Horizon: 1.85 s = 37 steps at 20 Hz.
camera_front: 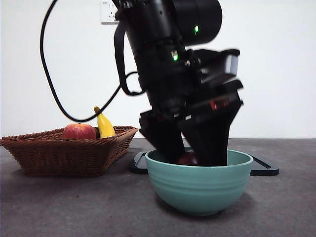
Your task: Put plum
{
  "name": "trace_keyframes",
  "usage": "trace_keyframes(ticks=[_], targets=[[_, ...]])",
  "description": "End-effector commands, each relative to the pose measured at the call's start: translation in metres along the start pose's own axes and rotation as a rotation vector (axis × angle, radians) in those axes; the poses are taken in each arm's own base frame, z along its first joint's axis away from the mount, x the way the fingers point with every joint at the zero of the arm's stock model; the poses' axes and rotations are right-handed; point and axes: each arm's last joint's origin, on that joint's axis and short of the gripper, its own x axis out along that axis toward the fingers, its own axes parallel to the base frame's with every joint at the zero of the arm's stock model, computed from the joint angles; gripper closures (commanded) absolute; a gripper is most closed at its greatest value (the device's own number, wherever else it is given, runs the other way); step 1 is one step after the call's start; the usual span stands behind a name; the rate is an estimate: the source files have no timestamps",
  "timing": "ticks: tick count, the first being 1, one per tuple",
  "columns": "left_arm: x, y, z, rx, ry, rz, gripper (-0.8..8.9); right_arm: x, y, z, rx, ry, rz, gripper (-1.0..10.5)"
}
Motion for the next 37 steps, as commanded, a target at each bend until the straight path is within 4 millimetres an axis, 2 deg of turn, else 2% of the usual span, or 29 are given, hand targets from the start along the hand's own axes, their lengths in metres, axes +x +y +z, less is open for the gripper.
trace_keyframes(ticks=[1,5,8,13,15,17,19,21,24,27,30,37], targets=[[-0.029,-0.003,0.013,0.010,-0.105,0.016,4.38,-0.002,0.002,0.004,-0.023,-0.015,0.003,5.8],[-0.082,0.003,0.015,-0.029,-0.249,0.050,4.39,-0.002,0.002,0.004,-0.023,-0.015,0.003,5.8],[-0.133,0.016,0.002,-0.095,-0.375,0.099,4.39,-0.002,0.002,0.004,-0.023,-0.015,0.003,5.8],[-0.223,0.042,-0.042,-0.247,-0.589,0.233,4.39,-0.002,0.002,0.004,-0.023,-0.015,0.003,5.8],[-0.246,0.047,-0.065,-0.297,-0.614,0.272,4.39,-0.002,0.002,0.004,-0.023,-0.015,0.002,5.8],[-0.259,0.046,-0.088,-0.334,-0.625,0.282,4.38,-0.002,0.002,0.004,-0.024,-0.015,0.002,5.8],[-0.263,0.041,-0.108,-0.342,-0.648,0.243,4.39,-0.002,0.002,0.005,-0.025,-0.016,0.002,5.8],[-0.254,0.034,-0.127,-0.345,-0.639,0.192,4.38,-0.002,0.002,0.005,-0.025,-0.016,0.002,5.8],[-0.219,0.022,-0.154,-0.346,-0.580,0.031,4.39,-0.002,0.002,0.005,-0.024,-0.015,0.002,5.8],[-0.193,0.015,-0.173,-0.363,-0.533,-0.118,4.39,-0.002,0.002,0.005,-0.024,-0.015,-0.001,5.8],[-0.182,0.012,-0.181,-0.383,-0.488,-0.171,4.39,-0.002,0.002,0.004,-0.023,-0.014,-0.004,5.8],[-0.183,0.011,-0.180,-0.367,-0.507,-0.209,4.39,0.007,-0.004,0.008,0.032,0.027,-0.003,5.8]])
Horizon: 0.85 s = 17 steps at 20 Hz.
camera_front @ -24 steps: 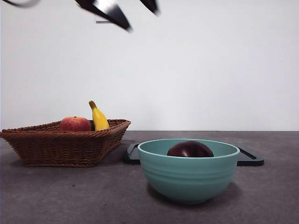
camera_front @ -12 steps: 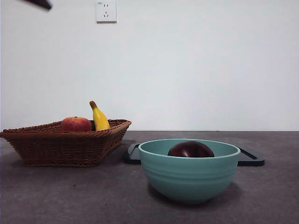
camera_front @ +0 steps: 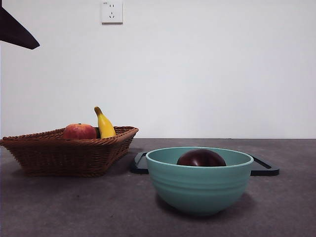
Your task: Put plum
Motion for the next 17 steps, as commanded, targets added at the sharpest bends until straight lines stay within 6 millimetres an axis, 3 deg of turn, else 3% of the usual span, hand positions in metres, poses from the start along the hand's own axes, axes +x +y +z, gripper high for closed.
trace_keyframes(ticks=[1,5,10,15,17], targets=[[0.000,-0.001,0.003,0.012,-0.008,-0.018,4.39,0.009,-0.004,0.008,0.028,0.033,-0.013,5.8],[0.000,-0.001,0.003,0.013,-0.008,-0.018,4.39,0.041,-0.015,0.019,0.052,0.148,-0.060,5.8],[0.000,-0.001,0.003,0.015,-0.010,-0.018,4.39,0.095,-0.022,0.029,0.033,0.195,-0.111,5.8],[0.000,-0.001,0.003,0.018,-0.011,-0.018,4.39,0.139,-0.035,0.012,0.051,0.208,-0.136,5.9],[0.000,-0.001,0.003,0.020,-0.013,-0.018,4.39,0.151,-0.041,0.004,0.058,0.213,-0.138,6.4]])
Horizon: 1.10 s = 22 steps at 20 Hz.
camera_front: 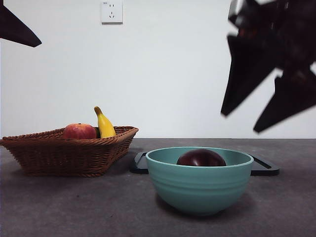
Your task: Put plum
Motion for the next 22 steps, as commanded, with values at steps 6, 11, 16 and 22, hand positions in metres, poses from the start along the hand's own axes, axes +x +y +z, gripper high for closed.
trace_keyframes(ticks=[6,11,16,22], targets=[[0.000,-0.001,0.003,0.016,-0.008,-0.007,4.39,0.034,-0.007,-0.004,0.022,0.003,-0.042,7.0],[0.000,-0.001,0.003,0.016,-0.008,-0.007,4.39,0.051,-0.009,-0.004,0.020,0.031,-0.063,7.8],[0.000,-0.001,0.003,0.017,-0.008,-0.007,4.39,0.052,-0.008,-0.001,0.011,0.007,-0.057,9.4],[0.000,-0.001,0.005,0.034,-0.026,-0.007,4.39,0.043,-0.004,0.006,0.024,-0.030,-0.040,9.4]])
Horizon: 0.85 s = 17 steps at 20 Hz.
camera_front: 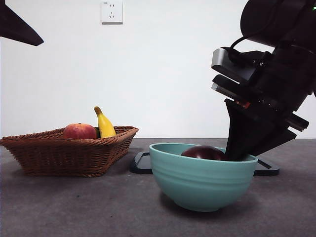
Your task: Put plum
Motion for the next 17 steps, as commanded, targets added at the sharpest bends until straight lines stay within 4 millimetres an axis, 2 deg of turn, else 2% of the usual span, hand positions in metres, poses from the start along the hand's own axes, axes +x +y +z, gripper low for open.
trace_keyframes(ticks=[1,5,9,12,17], targets=[[0.000,-0.001,0.003,0.024,-0.014,-0.007,4.39,-0.010,0.007,0.013,0.007,-0.043,0.017,9.4],[0.000,-0.001,0.004,0.025,-0.015,-0.007,4.39,-0.029,0.013,0.038,0.006,-0.088,-0.007,9.4],[0.000,-0.001,0.004,0.027,-0.018,-0.007,4.39,-0.039,0.006,0.066,0.013,-0.147,-0.039,9.4],[0.000,-0.001,0.004,0.027,-0.017,-0.007,4.39,-0.035,-0.005,0.091,0.015,-0.161,-0.078,9.4],[0.000,-0.001,0.004,0.026,-0.017,-0.007,4.39,-0.011,-0.038,0.136,0.045,-0.151,-0.123,9.4]])
